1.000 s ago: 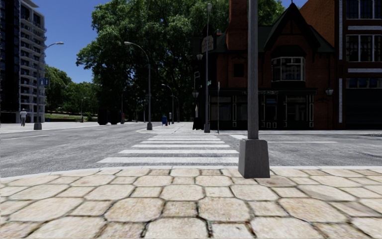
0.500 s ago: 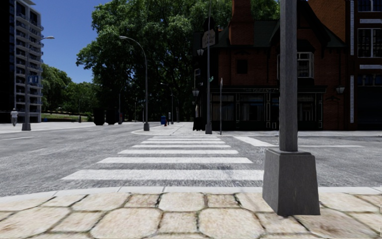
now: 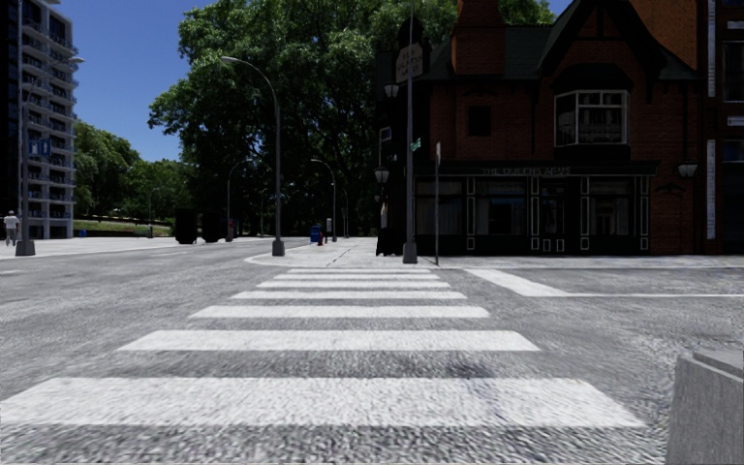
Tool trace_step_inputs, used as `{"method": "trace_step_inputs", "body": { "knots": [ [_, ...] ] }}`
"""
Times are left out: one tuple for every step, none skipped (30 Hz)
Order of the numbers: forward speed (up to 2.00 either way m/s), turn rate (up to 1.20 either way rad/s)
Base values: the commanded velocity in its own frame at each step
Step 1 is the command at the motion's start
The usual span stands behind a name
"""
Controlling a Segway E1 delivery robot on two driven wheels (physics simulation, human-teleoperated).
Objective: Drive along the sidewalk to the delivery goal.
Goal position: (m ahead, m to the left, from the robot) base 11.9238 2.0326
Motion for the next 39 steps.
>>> {"method": "trace_step_inputs", "body": {
  "knots": [
    [2.0,0.0],
    [2.0,0.0],
    [2.0,0.0],
    [2.0,0.0],
    [2.0,0.0],
    [2.0,0.0],
    [2.0,0.0],
    [2.0,0.0],
    [2.0,0.0],
    [2.0,0.0],
    [2.0,0.0],
    [2.0,0.0],
    [2.0,0.0],
    [2.0,0.0],
    [2.0,0.0],
    [2.0,0.0],
    [2.0,0.0],
    [2.0,0.0],
    [2.0,0.0],
    [2.0,0.0],
    [2.0,0.0],
    [2.0,0.0],
    [2.0,0.14],
    [2.0,0.33],
    [2.0,0.56],
    [2.0,0.69],
    [2.0,0.69],
    [2.0,0.72],
    [2.0,0.73],
    [2.0,0.56],
    [2.0,0.23],
    [2.0,0.2],
    [2.0,0.15],
    [2.0,0.15],
    [2.0,0.09],
    [2.0,0.08],
    [2.0,0.07],
    [2.0,0.05],
    [2.0,0.05]
  ]
}}
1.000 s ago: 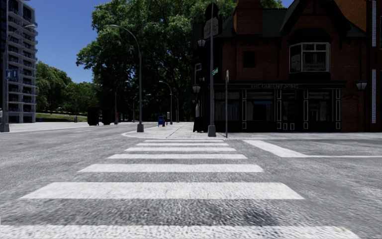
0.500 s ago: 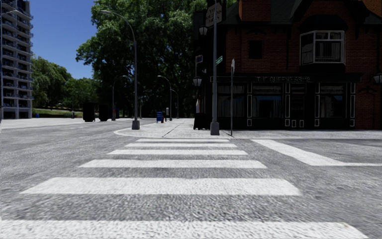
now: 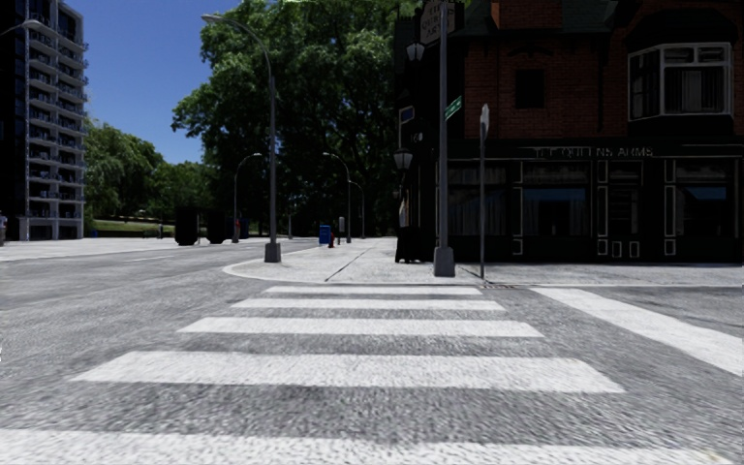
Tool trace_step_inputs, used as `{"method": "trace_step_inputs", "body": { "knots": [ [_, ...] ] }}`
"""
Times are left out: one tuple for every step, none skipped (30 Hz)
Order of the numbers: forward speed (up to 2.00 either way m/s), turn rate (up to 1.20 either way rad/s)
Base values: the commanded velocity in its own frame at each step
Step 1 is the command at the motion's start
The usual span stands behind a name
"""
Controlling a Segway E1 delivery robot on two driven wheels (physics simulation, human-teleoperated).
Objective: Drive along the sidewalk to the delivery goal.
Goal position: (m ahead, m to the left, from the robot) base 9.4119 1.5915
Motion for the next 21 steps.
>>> {"method": "trace_step_inputs", "body": {
  "knots": [
    [2.0,0.03],
    [2.0,0.01],
    [2.0,0.0],
    [2.0,0.0],
    [2.0,0.0],
    [2.0,0.0],
    [2.0,0.0],
    [2.0,0.0],
    [2.0,0.0],
    [2.0,0.0],
    [2.0,0.0],
    [2.0,0.0],
    [2.0,0.0],
    [2.0,0.0],
    [2.0,0.0],
    [2.0,0.0],
    [2.0,0.0],
    [2.0,0.0],
    [2.0,0.0],
    [2.0,0.0],
    [2.0,0.0]
  ]
}}
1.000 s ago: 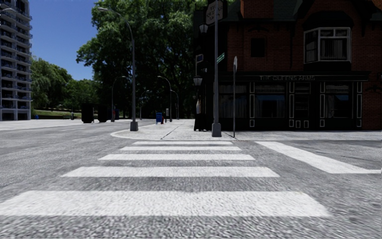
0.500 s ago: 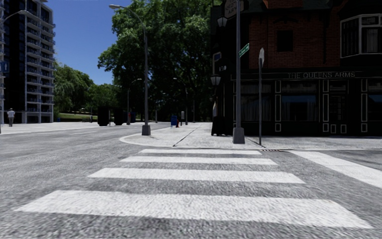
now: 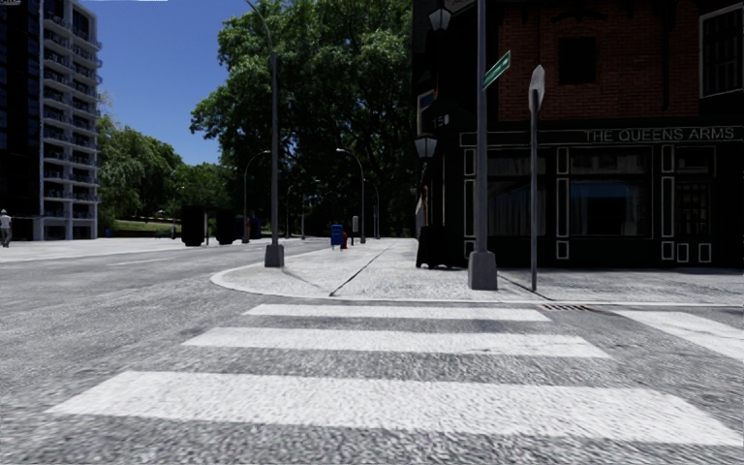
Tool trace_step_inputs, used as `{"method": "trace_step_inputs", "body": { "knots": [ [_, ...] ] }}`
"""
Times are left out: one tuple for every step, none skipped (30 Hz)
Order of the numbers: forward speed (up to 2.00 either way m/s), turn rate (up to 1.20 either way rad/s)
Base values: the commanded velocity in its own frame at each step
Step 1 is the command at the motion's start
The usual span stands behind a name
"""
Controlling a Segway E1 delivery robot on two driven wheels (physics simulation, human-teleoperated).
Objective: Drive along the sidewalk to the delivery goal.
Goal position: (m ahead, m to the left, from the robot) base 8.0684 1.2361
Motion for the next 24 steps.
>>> {"method": "trace_step_inputs", "body": {
  "knots": [
    [2.0,0.0],
    [2.0,0.0],
    [2.0,0.0],
    [2.0,0.0],
    [2.0,0.0],
    [2.0,0.0],
    [2.0,0.0],
    [2.0,0.0],
    [2.0,0.0],
    [2.0,0.0],
    [2.0,0.0],
    [2.0,0.0],
    [2.0,0.0],
    [2.0,0.0],
    [2.0,0.0],
    [2.0,0.0],
    [2.0,0.0],
    [2.0,0.0],
    [2.0,0.0],
    [2.0,0.0],
    [2.0,0.0],
    [2.0,0.0],
    [2.0,0.0],
    [2.0,0.0]
  ]
}}
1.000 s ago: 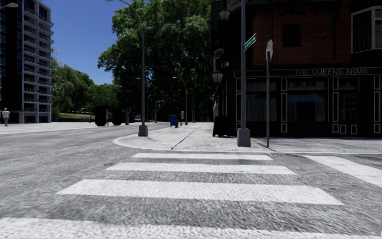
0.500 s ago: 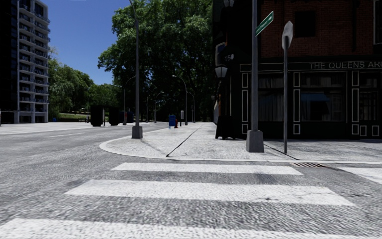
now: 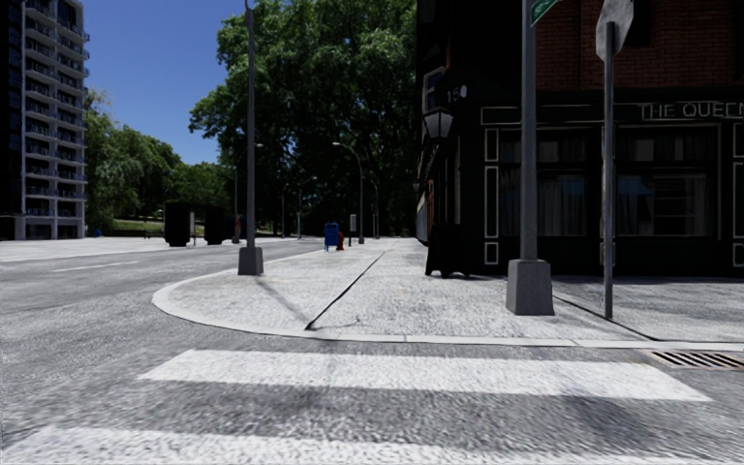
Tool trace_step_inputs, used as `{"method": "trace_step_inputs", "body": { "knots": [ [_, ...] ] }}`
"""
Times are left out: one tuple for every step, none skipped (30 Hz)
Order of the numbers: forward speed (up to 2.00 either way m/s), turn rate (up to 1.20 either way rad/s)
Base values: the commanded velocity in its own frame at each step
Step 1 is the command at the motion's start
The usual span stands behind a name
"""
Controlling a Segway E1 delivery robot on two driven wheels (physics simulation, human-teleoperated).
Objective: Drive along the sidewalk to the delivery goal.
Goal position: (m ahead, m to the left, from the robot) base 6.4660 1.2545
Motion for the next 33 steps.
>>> {"method": "trace_step_inputs", "body": {
  "knots": [
    [2.0,0.0],
    [2.0,0.0],
    [2.0,0.0],
    [2.0,0.0],
    [2.0,0.0],
    [2.0,0.0],
    [2.0,0.0],
    [2.0,0.0],
    [2.0,0.0],
    [2.0,0.0],
    [2.0,0.0],
    [2.0,0.0],
    [2.0,0.0],
    [2.0,0.0],
    [2.0,0.0],
    [2.0,0.0],
    [2.0,0.0],
    [2.0,0.0],
    [2.0,0.0],
    [2.0,0.0],
    [2.0,0.0],
    [2.0,0.0],
    [2.0,0.0],
    [2.0,0.0],
    [2.0,0.0],
    [2.0,0.0],
    [2.0,0.0],
    [2.0,0.0],
    [2.0,0.0],
    [2.0,0.0],
    [2.0,0.0],
    [2.0,0.0],
    [2.0,0.0]
  ]
}}
